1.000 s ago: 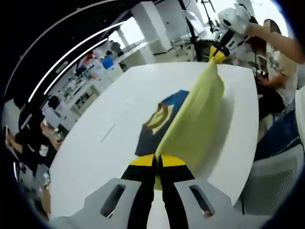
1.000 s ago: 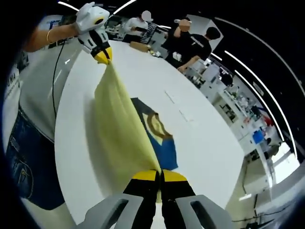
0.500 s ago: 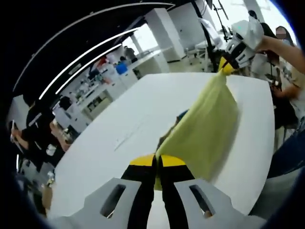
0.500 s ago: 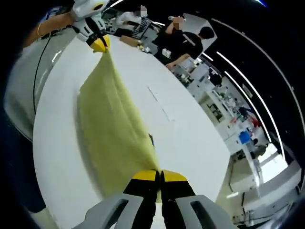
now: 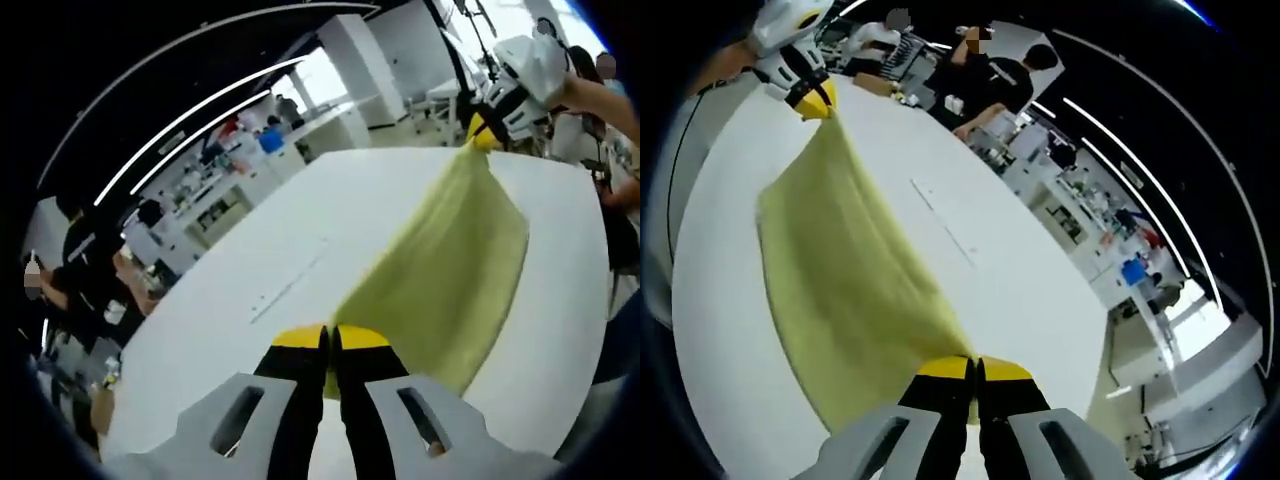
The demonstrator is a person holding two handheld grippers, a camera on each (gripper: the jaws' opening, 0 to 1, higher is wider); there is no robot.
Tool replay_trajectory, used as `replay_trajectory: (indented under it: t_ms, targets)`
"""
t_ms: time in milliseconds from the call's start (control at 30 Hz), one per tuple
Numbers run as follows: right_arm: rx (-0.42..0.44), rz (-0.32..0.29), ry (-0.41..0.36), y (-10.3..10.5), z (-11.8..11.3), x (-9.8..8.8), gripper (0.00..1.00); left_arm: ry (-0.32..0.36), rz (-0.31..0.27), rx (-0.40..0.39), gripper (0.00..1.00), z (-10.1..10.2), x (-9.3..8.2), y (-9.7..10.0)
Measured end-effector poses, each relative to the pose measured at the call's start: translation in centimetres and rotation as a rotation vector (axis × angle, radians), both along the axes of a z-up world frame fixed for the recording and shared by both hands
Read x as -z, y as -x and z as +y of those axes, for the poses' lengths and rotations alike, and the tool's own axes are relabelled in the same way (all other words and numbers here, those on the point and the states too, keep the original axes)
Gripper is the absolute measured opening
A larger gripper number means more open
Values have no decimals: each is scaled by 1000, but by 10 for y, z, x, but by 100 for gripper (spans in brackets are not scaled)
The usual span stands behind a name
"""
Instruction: Fold the garment on the visible template until the final outline fits inside the template.
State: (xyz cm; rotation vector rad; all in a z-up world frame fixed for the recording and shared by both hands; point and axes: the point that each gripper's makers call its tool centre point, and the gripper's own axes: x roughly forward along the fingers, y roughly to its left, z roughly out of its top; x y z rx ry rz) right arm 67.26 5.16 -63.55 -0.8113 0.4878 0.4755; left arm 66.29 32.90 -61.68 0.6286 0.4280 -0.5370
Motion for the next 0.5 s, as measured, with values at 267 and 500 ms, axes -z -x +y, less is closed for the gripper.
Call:
replay_trajectory:
  t_ms: [267,500]
  targets:
    - [19,41,3,-22,1,28,0,3,37,-12,1,2,30,-21]
    - [9,154,-3,-32,2,65,0,-17,106,-7,1,1,65,-36]
